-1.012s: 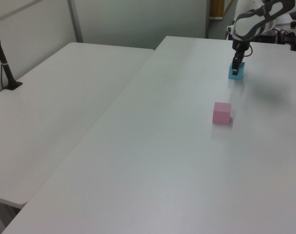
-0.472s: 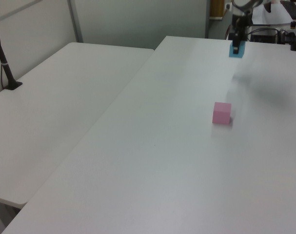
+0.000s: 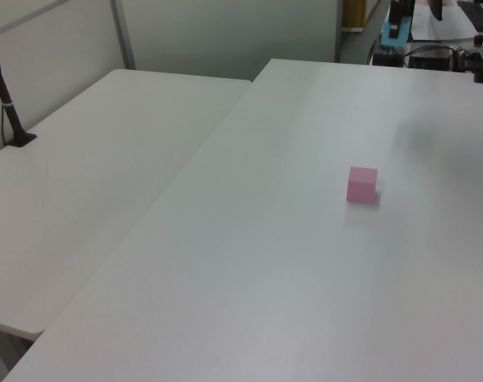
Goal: Put blue cube on pink cube
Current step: 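Lift the light-blue cube and carry it above the pink cube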
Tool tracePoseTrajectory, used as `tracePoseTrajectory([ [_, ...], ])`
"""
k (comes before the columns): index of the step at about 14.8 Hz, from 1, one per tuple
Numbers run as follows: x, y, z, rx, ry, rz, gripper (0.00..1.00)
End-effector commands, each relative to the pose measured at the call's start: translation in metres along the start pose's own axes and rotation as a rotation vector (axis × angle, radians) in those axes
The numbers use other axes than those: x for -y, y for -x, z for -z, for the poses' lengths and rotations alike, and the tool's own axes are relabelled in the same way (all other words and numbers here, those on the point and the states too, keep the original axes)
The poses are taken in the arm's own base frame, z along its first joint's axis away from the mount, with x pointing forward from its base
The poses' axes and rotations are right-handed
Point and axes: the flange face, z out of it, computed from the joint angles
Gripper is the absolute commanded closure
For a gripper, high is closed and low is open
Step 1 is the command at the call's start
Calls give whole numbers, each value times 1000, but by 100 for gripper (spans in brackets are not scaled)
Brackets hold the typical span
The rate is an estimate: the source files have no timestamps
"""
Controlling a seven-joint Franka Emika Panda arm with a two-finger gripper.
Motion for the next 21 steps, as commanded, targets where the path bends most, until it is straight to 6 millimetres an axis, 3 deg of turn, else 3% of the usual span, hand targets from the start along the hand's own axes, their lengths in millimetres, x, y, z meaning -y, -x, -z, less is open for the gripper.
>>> tracePoseTrajectory([
  [1,25,-9,6,11,0,-4,75],
  [4,65,-23,12,2,5,-57,74],
  [7,127,-31,23,-10,1,-33,73],
  [10,205,-39,27,-11,-11,-21,73],
  [12,258,-33,31,8,-22,20,73],
  [17,307,-26,37,29,-30,64,73],
  [21,310,-24,38,35,-31,67,73],
])
